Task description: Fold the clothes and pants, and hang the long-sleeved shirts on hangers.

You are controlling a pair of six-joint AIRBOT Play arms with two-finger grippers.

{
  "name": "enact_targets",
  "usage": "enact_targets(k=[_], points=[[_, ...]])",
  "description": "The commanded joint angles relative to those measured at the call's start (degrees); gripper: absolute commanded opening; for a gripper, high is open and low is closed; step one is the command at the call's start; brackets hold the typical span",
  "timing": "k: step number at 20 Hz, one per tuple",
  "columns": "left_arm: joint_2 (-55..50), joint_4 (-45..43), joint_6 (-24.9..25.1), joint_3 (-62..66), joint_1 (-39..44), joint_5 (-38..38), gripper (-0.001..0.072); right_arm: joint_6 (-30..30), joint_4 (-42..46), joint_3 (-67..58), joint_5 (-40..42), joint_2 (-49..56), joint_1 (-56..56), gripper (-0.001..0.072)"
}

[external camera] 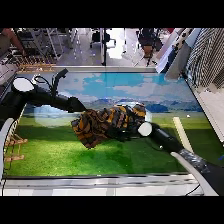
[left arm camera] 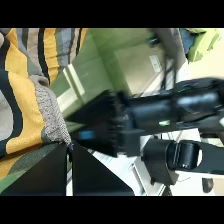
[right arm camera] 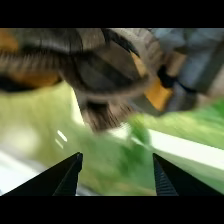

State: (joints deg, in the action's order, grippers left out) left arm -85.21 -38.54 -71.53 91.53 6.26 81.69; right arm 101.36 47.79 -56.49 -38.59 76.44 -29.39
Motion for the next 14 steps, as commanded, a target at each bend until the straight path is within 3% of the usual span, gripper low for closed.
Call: enact_targets(k=[1, 4, 6, 7, 8, 9, 11, 14], points=[[-0.02, 0.04, 0.04, -0.11, 0.04, 0.24, 0.0012, 11.56, -3.61, 2.34, 19.08, 4.9, -3.15, 0.0508], [-0.02, 0.52, 0.04, -0.09, 0.04, 0.11, 0.0012, 15.3, -3.65, 0.57, 18.08, 10.21, -2.97, 0.0483], [-0.02, 1.7, 0.07, -0.09, 0.02, -0.07, 0.0012, 17.16, -3.43, -1.18, 17.07, 13.4, -3.52, 0.0394], [-0.02, 2.54, 0.04, -0.07, 0.02, -0.02, 0.0012, 17.51, -3.34, -2.23, 16.06, 14.49, -3.5, 0.0278], [0.0, 3.13, 0.04, -0.04, -0.02, -0.02, 0.0012, 17.4, -1.55, -3.23, 13.88, 14.67, -3.5, 0.006], [0.07, 3.26, 0.04, -0.02, -0.22, -0.02, 0.0012, 17.31, 2.84, -4.59, 10.38, 14.05, -3.39, 0.002], [0.57, 3.3, -0.02, -0.02, -1.36, -0.02, 0.0012, 16.63, 15.78, -9.03, -2.82, 11.37, -1.86, 0.0018], [2.6, 6.36, 0.02, 0.0, -3.72, 0.0, 0.0012, 10.54, 33.51, -19.12, -28.76, 2.73, 0.5, 0.0018]])
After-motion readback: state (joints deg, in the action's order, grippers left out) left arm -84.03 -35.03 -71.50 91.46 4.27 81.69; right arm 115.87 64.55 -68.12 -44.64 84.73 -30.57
